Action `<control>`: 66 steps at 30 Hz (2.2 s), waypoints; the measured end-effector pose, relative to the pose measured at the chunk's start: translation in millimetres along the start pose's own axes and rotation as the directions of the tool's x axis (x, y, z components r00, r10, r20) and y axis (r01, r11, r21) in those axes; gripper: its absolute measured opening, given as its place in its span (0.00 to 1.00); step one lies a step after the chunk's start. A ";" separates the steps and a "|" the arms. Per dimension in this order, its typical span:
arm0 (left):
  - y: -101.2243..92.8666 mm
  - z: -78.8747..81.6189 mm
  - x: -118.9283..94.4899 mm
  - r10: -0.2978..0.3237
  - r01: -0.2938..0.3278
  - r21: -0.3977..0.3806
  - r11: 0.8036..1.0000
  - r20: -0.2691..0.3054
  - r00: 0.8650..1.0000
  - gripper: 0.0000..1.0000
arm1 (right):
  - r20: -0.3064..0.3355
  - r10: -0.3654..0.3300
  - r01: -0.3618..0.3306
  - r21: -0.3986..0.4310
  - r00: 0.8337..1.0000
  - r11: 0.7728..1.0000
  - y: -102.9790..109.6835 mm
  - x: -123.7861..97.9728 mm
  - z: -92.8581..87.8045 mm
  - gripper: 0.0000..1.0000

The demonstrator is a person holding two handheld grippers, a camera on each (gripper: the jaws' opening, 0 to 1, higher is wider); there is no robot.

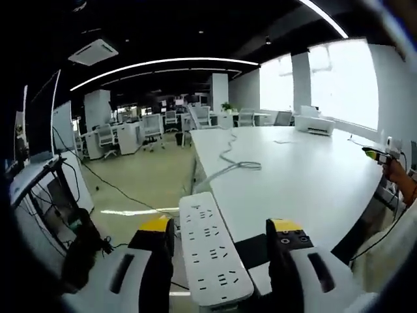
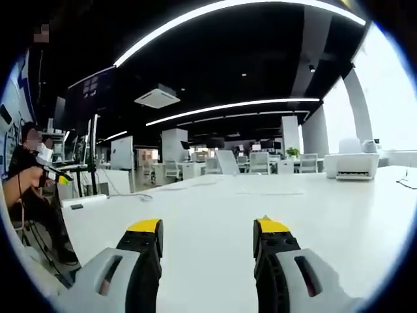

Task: Pick up the power strip scattered on the table, fix it on the side mounting bracket of the table, and press the switch

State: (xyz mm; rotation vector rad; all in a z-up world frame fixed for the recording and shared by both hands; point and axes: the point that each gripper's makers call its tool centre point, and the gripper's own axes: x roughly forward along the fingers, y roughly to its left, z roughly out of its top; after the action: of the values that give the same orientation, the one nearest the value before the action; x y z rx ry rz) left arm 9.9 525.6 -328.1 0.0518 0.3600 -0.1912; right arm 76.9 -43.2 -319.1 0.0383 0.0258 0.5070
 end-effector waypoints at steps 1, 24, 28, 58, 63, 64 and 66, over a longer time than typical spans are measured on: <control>1.9 -1.9 -0.1 0.001 -0.001 -0.003 1.000 -0.007 1.000 0.59 | -0.001 -0.002 0.002 0.000 1.000 1.000 -0.6 0.1 -0.3 0.52; 8.9 -25.1 -6.8 -0.081 0.087 0.036 0.996 -0.135 0.988 0.55 | -0.001 0.007 -0.007 0.020 1.000 1.000 4.1 7.2 -1.8 0.51; 7.0 -28.9 -6.2 -0.107 0.116 0.047 0.992 -0.158 0.982 0.54 | -0.005 0.007 -0.007 0.018 1.000 1.000 3.9 7.5 -2.9 0.50; -2.1 -57.7 1.7 -0.217 0.284 0.121 0.951 -0.393 0.894 0.49 | -0.005 -0.007 0.008 0.031 1.000 0.999 1.0 2.2 -7.7 0.49; -3.8 -60.6 3.6 -0.237 0.310 0.117 0.943 -0.418 0.877 0.48 | -0.009 -0.004 0.005 0.034 1.000 0.999 2.4 3.6 -10.4 0.49; -3.3 -61.4 3.7 -0.237 0.312 0.117 0.943 -0.424 0.874 0.47 | -0.010 -0.003 0.004 0.034 1.000 0.999 2.9 3.8 -10.6 0.49; -2.9 -63.0 3.6 -0.244 0.320 0.110 0.941 -0.436 0.866 0.46 | -0.010 -0.004 0.005 0.036 1.000 0.999 2.3 3.8 -10.7 0.48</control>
State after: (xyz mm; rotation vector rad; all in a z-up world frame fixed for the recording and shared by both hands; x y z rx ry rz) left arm -9.1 527.5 -388.3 0.2215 0.7808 -0.5104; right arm 78.7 -39.0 -329.7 0.0708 0.0443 0.5021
